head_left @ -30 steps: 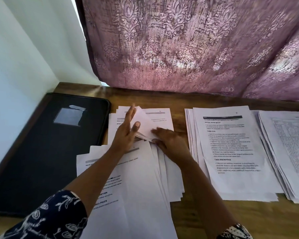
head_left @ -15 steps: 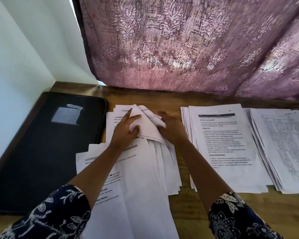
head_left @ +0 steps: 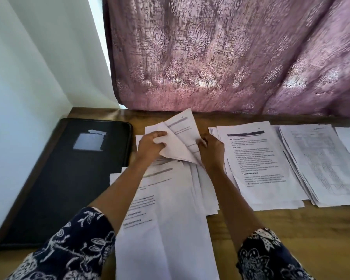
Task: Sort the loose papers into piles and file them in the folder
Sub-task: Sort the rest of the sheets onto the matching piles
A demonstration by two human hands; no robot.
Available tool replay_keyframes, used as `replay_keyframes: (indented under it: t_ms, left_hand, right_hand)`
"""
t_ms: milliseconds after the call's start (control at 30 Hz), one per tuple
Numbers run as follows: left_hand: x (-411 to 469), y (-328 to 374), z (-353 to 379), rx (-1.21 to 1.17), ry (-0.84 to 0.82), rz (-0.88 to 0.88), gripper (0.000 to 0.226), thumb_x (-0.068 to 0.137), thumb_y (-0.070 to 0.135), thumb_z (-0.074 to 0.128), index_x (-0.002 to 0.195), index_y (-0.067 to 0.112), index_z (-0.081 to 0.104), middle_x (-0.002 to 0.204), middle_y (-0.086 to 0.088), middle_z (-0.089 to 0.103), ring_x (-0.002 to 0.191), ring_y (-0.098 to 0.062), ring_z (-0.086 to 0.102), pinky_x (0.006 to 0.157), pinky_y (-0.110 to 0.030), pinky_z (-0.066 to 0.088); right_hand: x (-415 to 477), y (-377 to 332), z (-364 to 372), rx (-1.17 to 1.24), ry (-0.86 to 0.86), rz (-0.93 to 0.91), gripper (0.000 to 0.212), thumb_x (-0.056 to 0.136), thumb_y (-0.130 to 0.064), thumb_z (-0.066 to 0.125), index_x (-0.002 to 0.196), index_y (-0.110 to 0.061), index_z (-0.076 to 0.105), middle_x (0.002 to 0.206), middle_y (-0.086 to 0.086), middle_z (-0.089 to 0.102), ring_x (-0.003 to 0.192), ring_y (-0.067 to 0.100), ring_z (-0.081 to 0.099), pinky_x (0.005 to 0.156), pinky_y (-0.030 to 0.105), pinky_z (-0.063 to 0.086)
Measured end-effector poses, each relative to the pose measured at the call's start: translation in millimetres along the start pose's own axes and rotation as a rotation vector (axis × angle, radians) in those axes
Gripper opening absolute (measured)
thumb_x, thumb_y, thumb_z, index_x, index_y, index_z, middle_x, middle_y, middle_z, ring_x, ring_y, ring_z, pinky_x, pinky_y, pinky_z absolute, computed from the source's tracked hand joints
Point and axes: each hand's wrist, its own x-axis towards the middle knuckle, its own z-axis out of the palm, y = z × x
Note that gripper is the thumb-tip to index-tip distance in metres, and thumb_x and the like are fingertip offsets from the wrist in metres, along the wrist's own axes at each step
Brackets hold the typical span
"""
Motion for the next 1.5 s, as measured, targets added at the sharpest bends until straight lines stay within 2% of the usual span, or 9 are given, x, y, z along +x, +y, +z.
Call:
replay_keyframes:
  t_ms: [133, 267, 400, 467, 633, 900, 1233, 1333, 1500]
  left_hand:
    - [16.7, 44.1, -16.0, -0.008, -0.033, -0.040, 0.041, 0.084, -0.001, 0.066, 0.123, 0.011, 0.063, 0.116, -0.008, 0.056, 0.079, -0.014, 0.055, 0.057, -0.010, 0.043]
    - [15.1, 70.9, -18.1, -0.041, -0.033, -0.054, 0.034, 0.084, 0.001, 0.066, 0.116, 0.014, 0.063, 0.112, -0.009, 0.064, 0.092, -0.025, 0.060, 0.073, -0.026, 0.046]
    - [3.0, 73.1, -11.1, -0.246, -0.136, -0.018, 0.057, 0.087, 0.044, 0.058, 0.138, 0.026, 0.040, 0.128, -0.003, 0.060, 0.110, -0.025, 0.060, 0.100, -0.045, 0.046]
    - [4.2, 55.8, -1.5, -0.220, -0.145, 0.076, 0.049, 0.090, 0.053, 0.052, 0.132, 0.036, 0.036, 0.122, 0.008, 0.057, 0.108, -0.018, 0.057, 0.105, -0.052, 0.042]
    - [-26.5, 21.4, 7.2, 0.391, -0.316, 0.083, 0.065, 0.088, 0.040, 0.067, 0.144, 0.023, 0.039, 0.141, -0.006, 0.051, 0.125, -0.022, 0.051, 0.101, -0.032, 0.043]
    - [-51.0, -8.8, 27.2, 0.774, -0.343, 0.227, 0.086, 0.069, 0.058, 0.077, 0.138, 0.018, 0.046, 0.141, -0.005, 0.050, 0.124, -0.024, 0.050, 0.106, -0.031, 0.040]
    - [-44.9, -11.1, 34.1, 0.685, -0.403, 0.046, 0.087, 0.061, 0.051, 0.086, 0.133, 0.024, 0.046, 0.138, -0.002, 0.052, 0.119, -0.024, 0.052, 0.105, -0.043, 0.039]
    - [-42.1, -9.9, 33.1, 0.804, -0.428, 0.036, 0.089, 0.066, 0.059, 0.079, 0.137, 0.019, 0.044, 0.139, -0.005, 0.049, 0.124, -0.026, 0.046, 0.106, -0.042, 0.036]
    - [-42.8, -3.3, 34.5, 0.895, -0.420, 0.070, 0.089, 0.065, 0.062, 0.078, 0.136, 0.019, 0.044, 0.133, -0.007, 0.049, 0.120, -0.026, 0.046, 0.102, -0.043, 0.039]
  right_hand:
    - [11.2, -9.7, -30.1, -0.032, 0.129, 0.022, 0.017, 0.091, -0.019, 0.061, 0.100, -0.007, 0.069, 0.098, 0.016, 0.071, 0.088, 0.037, 0.064, 0.074, 0.037, 0.049]
    - [19.0, -24.0, -78.4, -0.078, 0.271, -0.035, 0.018, 0.094, -0.021, 0.058, 0.102, -0.010, 0.069, 0.099, 0.013, 0.071, 0.087, 0.034, 0.066, 0.075, 0.039, 0.053]
    - [21.3, -34.3, -125.6, -0.122, 0.442, -0.162, 0.016, 0.094, -0.017, 0.058, 0.103, -0.009, 0.068, 0.099, 0.012, 0.071, 0.085, 0.033, 0.066, 0.069, 0.029, 0.044]
    - [25.8, -37.7, -142.2, -0.165, 0.517, -0.242, 0.013, 0.093, -0.015, 0.058, 0.099, -0.009, 0.069, 0.096, 0.010, 0.071, 0.079, 0.030, 0.066, 0.062, 0.020, 0.036]
    - [32.5, -43.7, -169.3, -0.270, 0.627, -0.426, 0.004, 0.085, -0.009, 0.066, 0.087, -0.009, 0.070, 0.081, 0.010, 0.070, 0.060, 0.028, 0.063, 0.055, 0.014, 0.028]
    - [27.6, -24.3, -173.8, -0.265, 0.389, -0.492, 0.010, 0.087, -0.015, 0.067, 0.094, -0.008, 0.070, 0.088, 0.012, 0.071, 0.071, 0.034, 0.065, 0.062, 0.028, 0.044]
    - [16.9, 13.2, -150.4, -0.248, 0.255, -0.358, 0.014, 0.088, -0.017, 0.067, 0.100, -0.011, 0.070, 0.095, 0.011, 0.072, 0.080, 0.035, 0.065, 0.064, 0.029, 0.042]
    - [15.0, 19.9, -149.8, -0.249, 0.240, -0.323, 0.015, 0.089, -0.018, 0.066, 0.101, -0.011, 0.070, 0.096, 0.011, 0.072, 0.081, 0.034, 0.065, 0.064, 0.025, 0.037]
    - [10.6, 25.9, -149.1, -0.225, 0.226, -0.306, 0.013, 0.088, -0.017, 0.067, 0.099, -0.011, 0.071, 0.094, 0.012, 0.073, 0.079, 0.036, 0.066, 0.068, 0.035, 0.050]
